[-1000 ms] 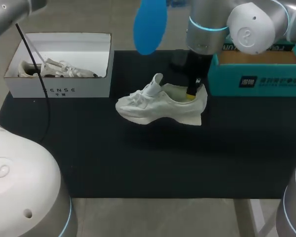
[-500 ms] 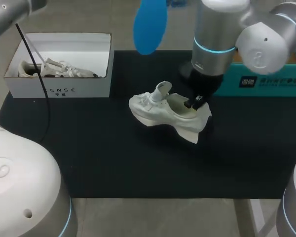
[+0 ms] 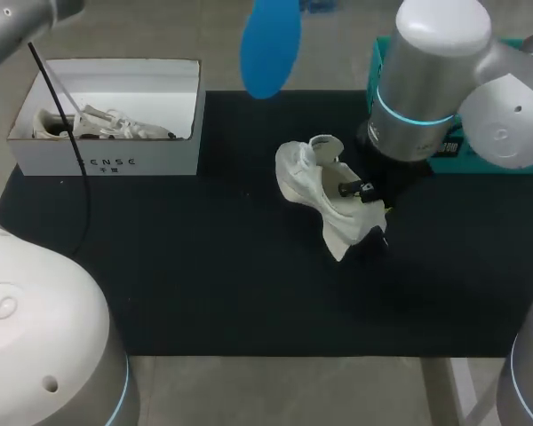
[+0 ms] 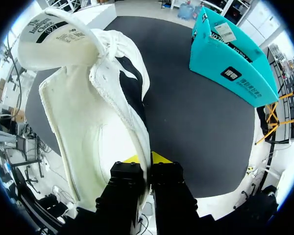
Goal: Take the shoe out of the shoebox, open the shoe tongue, remove and reinsert the insole, then place the shoe into the shoebox
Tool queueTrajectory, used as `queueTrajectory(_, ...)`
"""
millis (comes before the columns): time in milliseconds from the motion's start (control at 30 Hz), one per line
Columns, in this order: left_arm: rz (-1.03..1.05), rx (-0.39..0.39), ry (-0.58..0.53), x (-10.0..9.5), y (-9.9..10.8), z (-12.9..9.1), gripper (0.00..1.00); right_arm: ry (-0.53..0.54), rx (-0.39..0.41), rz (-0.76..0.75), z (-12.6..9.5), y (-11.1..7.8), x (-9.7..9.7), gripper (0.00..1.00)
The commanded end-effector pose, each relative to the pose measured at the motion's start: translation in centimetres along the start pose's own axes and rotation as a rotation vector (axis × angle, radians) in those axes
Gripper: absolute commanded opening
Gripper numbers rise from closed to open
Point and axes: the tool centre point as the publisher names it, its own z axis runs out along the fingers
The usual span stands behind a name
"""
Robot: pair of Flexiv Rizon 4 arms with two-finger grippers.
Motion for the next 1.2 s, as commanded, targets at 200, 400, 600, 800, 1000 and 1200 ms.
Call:
queueTrajectory(200, 0.001, 0.001, -0.001, 0.0, 0.1, 0.0, 0.0, 0.058, -0.069, 0.394, 0.3, -0.2, 0.1, 0.0)
queueTrajectory(400, 0.001, 0.001, -0.001, 0.0, 0.1, 0.0, 0.0, 0.058, -0.069, 0.394, 0.3, -0.2, 0.1, 0.0)
queueTrajectory(600, 0.001, 0.001, -0.001, 0.0, 0.1, 0.0, 0.0, -0.006, -0.051, 0.443, 1.1, 0.4, 2.6, 0.0)
queueTrajectory(800, 0.001, 0.001, -0.001, 0.0, 0.1, 0.0, 0.0, 0.002, -0.054, 0.506, 1.7, 0.9, 4.4, 0.0)
queueTrajectory(1000, 0.001, 0.001, -0.001, 0.0, 0.1, 0.0, 0.0, 0.036, -0.066, 0.522, 2.9, 0.6, 5.3, 0.0)
queueTrajectory(1200, 0.001, 0.001, -0.001, 0.0, 0.1, 0.0, 0.0, 0.04, -0.043, 0.506, 4.7, 0.2, 6.4, 0.0)
